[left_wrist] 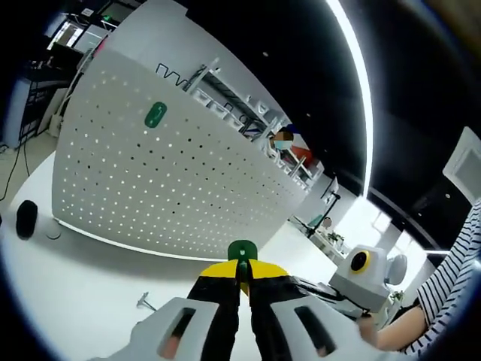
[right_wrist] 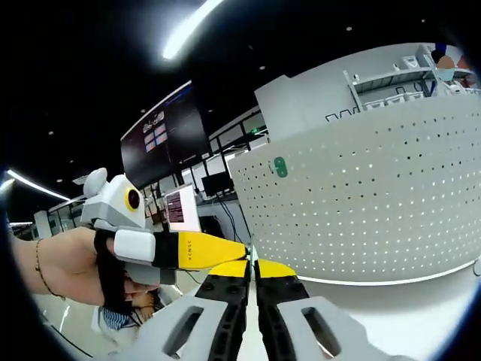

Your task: Insert the hook assembly into the mounting plate slot until the hook locks in place.

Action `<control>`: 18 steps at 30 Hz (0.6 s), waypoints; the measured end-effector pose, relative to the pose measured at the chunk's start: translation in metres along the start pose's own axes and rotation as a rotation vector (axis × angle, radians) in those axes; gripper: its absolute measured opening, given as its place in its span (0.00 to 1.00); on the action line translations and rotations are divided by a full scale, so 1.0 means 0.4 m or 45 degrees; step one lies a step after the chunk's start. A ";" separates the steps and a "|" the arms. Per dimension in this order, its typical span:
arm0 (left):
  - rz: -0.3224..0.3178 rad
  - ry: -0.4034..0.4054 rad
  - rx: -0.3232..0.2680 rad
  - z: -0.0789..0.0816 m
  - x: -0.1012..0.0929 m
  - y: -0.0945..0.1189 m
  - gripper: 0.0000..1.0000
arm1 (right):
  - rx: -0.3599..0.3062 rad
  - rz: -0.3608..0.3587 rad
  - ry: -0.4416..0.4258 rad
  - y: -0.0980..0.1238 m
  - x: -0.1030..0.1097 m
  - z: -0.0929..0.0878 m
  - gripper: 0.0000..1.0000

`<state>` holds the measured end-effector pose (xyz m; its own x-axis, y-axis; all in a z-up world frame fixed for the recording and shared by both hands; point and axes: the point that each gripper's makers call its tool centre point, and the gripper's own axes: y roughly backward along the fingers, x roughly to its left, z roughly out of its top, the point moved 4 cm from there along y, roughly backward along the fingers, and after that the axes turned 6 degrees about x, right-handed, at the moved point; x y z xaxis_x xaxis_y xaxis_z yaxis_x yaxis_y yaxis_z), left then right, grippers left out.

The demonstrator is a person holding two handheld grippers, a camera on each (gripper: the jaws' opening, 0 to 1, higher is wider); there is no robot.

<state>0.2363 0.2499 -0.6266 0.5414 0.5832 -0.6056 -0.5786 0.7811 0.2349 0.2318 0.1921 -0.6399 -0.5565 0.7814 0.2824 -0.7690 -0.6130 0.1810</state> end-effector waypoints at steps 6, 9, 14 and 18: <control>-0.008 -0.002 0.010 0.000 -0.003 -0.005 0.02 | -0.002 -0.015 0.001 0.002 -0.004 0.001 0.00; -0.012 0.004 0.014 -0.002 -0.004 -0.009 0.01 | 0.000 -0.024 0.000 0.006 -0.008 0.001 0.00; -0.024 0.005 0.027 -0.007 -0.008 -0.014 0.01 | 0.003 -0.033 0.024 0.012 -0.012 -0.001 0.00; -0.017 0.007 0.026 -0.008 -0.007 -0.016 0.01 | 0.009 -0.034 0.018 0.012 -0.015 -0.002 0.01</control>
<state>0.2365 0.2427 -0.6288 0.5456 0.5715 -0.6130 -0.5587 0.7932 0.2422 0.2311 0.1844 -0.6413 -0.5400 0.7992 0.2641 -0.7817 -0.5925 0.1948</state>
